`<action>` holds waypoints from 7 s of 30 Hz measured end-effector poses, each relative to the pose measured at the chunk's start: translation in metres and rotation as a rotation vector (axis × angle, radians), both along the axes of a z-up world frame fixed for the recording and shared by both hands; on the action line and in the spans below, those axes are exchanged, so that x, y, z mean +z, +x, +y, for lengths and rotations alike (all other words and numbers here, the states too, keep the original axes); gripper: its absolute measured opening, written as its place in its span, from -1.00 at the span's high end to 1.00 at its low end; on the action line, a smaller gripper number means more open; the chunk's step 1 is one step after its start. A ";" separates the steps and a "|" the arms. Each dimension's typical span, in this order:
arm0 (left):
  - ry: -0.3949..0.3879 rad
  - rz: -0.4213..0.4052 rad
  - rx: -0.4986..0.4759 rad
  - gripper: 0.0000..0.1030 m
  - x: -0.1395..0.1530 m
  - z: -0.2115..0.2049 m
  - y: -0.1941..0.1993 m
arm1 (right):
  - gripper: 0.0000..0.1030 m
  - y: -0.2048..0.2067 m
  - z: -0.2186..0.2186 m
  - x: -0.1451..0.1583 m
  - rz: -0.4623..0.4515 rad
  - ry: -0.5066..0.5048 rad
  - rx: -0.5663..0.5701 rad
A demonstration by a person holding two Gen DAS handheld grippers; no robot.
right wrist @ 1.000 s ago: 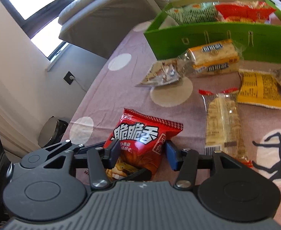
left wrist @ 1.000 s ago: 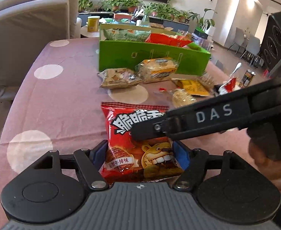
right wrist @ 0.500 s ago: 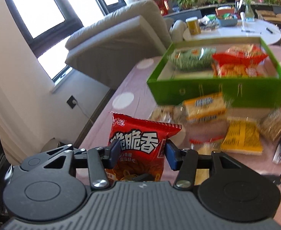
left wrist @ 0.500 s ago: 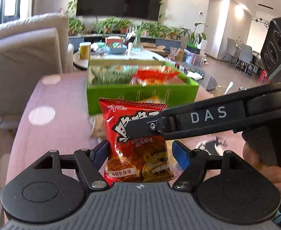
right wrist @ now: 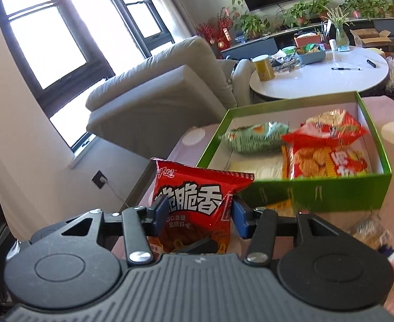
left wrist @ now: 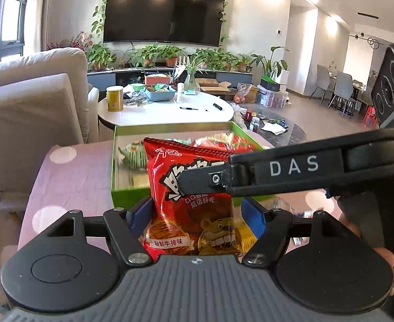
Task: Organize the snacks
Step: 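Lift the red snack bag into the green box and release it, then withdraw the right tool from the box toward the remaining snacks, then grasp the wrapped bread roll with the right gripper while the left grasps the beige snack bag, then carry the bread roll and the beige snack bag over the green box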
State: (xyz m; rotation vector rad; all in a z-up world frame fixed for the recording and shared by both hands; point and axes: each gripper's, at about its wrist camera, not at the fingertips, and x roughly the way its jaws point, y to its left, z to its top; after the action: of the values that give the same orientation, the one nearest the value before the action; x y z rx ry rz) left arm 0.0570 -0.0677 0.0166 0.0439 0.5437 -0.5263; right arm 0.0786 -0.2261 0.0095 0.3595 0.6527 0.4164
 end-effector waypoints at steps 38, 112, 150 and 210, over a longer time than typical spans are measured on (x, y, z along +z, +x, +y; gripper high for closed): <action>0.010 0.028 0.078 -0.53 -0.025 -0.005 0.115 | -0.25 0.099 -0.032 -0.024 -0.001 -0.012 -0.056; 0.071 0.085 0.269 -0.83 -0.064 0.017 0.018 | -0.27 -0.087 -0.036 -0.055 -0.070 -0.226 -0.203; 0.059 0.115 0.227 -0.12 -0.087 0.031 0.008 | -0.26 -0.084 0.016 -0.078 0.064 -0.334 -0.078; 0.062 -0.036 0.072 -0.13 -0.017 -0.053 0.048 | -0.25 -0.006 -0.056 -0.003 -0.114 -0.189 -0.246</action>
State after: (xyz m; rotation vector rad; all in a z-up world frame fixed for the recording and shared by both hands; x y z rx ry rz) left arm 0.1049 -0.1209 -0.0005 0.0925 0.5242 -0.4380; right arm 0.0729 -0.2824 0.0064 0.2306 0.5237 0.1374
